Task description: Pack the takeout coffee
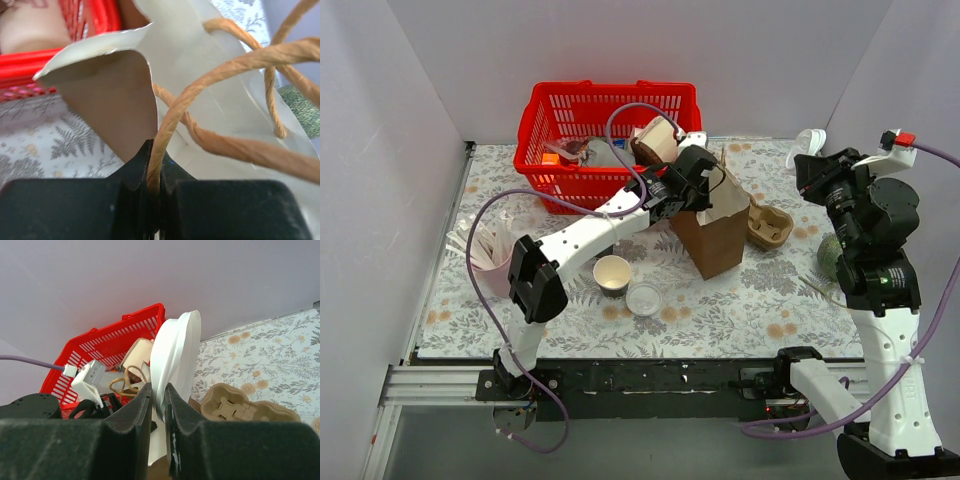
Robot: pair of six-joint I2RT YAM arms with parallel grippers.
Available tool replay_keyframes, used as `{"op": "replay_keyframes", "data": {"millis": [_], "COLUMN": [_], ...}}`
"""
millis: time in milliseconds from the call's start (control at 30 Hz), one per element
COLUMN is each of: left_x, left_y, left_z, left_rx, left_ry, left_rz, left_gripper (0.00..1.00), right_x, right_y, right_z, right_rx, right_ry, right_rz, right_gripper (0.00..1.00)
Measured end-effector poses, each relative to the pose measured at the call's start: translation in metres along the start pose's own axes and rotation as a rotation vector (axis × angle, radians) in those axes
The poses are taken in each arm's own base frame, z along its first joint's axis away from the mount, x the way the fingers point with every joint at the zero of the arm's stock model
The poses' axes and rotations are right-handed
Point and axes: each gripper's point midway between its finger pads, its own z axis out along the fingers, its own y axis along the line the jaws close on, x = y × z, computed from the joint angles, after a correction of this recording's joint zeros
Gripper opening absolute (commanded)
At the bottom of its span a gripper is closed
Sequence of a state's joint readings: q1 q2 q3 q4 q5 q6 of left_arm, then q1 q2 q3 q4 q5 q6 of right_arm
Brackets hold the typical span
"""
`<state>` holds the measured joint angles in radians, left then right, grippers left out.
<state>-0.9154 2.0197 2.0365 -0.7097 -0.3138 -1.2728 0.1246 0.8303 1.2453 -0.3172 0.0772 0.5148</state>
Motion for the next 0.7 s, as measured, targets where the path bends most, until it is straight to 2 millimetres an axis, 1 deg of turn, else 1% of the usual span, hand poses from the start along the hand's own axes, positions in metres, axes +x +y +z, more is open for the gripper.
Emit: {"op": "replay_keyframes", "data": {"millis": [67, 100, 133, 167, 233, 300, 367, 400, 467, 533, 567, 600, 667, 700], "left_x": [-0.002, -0.004, -0.006, -0.008, -0.012, -0.016, -0.022, -0.021, -0.019, -0.015, -0.013, -0.012, -0.011, -0.011], "left_y": [-0.007, -0.011, -0.014, -0.017, -0.021, -0.019, -0.016, -0.013, -0.008, -0.005, -0.003, -0.001, -0.001, -0.001], "left_z": [0.006, 0.010, 0.013, 0.017, 0.025, 0.028, 0.029, 0.028, 0.027, 0.024, 0.021, 0.016, 0.005, -0.004], "left_rx": [0.030, 0.041, 0.049, 0.053, 0.061, 0.060, 0.063, 0.061, 0.060, 0.066, 0.070, 0.071, 0.086, 0.101], "left_ry": [-0.012, -0.020, -0.025, -0.030, -0.049, -0.060, -0.076, -0.076, -0.069, -0.057, -0.051, -0.045, -0.039, -0.038], "left_rz": [-0.006, -0.010, -0.013, -0.014, -0.020, -0.027, -0.035, -0.036, -0.038, -0.040, -0.039, -0.036, -0.036, -0.039], "left_gripper": [0.00, 0.04, 0.22, 0.28, 0.36, 0.50, 0.66, 0.71, 0.74, 0.82, 0.89, 0.98, 0.98, 0.98], "right_x": [-0.002, -0.003, -0.003, -0.003, -0.002, -0.001, 0.000, 0.000, 0.000, -0.003, -0.006, -0.010, -0.013, -0.016], "right_y": [0.001, 0.001, 0.001, 0.001, 0.001, 0.001, 0.002, 0.003, 0.007, 0.015, 0.022, 0.029, 0.046, 0.060], "right_z": [-0.002, -0.002, -0.002, -0.002, -0.001, -0.001, -0.002, -0.003, -0.008, -0.016, -0.020, -0.025, -0.032, -0.039], "right_rx": [-0.003, -0.003, -0.003, -0.003, -0.002, -0.004, -0.012, -0.018, -0.038, -0.077, -0.107, -0.143, -0.221, -0.289], "right_ry": [-0.008, -0.010, -0.011, -0.012, -0.009, -0.004, 0.002, 0.005, 0.009, 0.014, 0.013, 0.012, 0.024, 0.035], "right_rz": [-0.001, -0.002, -0.003, -0.004, -0.005, -0.008, -0.015, -0.019, -0.026, -0.035, -0.043, -0.049, -0.059, -0.068], "right_gripper": [0.21, 0.21, 0.21, 0.21, 0.21, 0.21, 0.21, 0.22, 0.21, 0.22, 0.22, 0.22, 0.22, 0.22]}}
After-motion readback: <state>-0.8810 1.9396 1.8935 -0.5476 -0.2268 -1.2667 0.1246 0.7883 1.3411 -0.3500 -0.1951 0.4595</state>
